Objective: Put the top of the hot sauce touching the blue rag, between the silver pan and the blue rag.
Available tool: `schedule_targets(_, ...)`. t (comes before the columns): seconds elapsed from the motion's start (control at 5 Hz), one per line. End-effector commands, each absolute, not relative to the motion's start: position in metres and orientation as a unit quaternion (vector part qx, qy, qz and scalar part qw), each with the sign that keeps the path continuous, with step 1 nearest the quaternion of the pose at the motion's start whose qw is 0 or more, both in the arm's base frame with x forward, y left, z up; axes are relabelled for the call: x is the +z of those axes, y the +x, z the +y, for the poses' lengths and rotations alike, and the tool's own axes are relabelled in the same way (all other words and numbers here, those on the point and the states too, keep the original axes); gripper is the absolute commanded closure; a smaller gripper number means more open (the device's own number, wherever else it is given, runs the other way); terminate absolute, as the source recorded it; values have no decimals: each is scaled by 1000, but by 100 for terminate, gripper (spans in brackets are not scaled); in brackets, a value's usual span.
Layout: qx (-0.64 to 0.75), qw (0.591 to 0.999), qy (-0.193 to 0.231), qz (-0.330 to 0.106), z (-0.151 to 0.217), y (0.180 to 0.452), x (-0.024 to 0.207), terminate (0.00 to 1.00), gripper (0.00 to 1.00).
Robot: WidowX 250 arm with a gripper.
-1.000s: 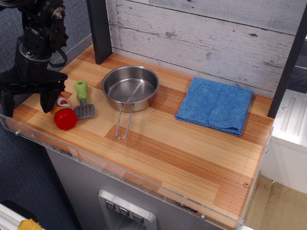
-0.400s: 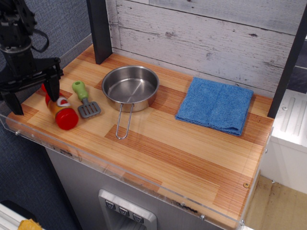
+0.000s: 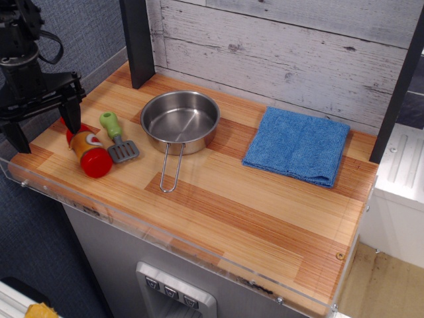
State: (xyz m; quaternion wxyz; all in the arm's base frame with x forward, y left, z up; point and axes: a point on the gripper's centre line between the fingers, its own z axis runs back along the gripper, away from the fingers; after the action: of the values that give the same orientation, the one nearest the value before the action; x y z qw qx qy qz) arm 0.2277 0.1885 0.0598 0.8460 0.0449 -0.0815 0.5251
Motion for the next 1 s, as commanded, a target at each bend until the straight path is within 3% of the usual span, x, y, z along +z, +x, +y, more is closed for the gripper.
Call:
schedule_targets(0.0,517,850,29,-95,184,238,63,0,0)
schedule_targets(0.6,501,862,15,-71,171,264,33,0,0)
schedule_targets(0.8,500,863,25,-72,174,264,31,0,100)
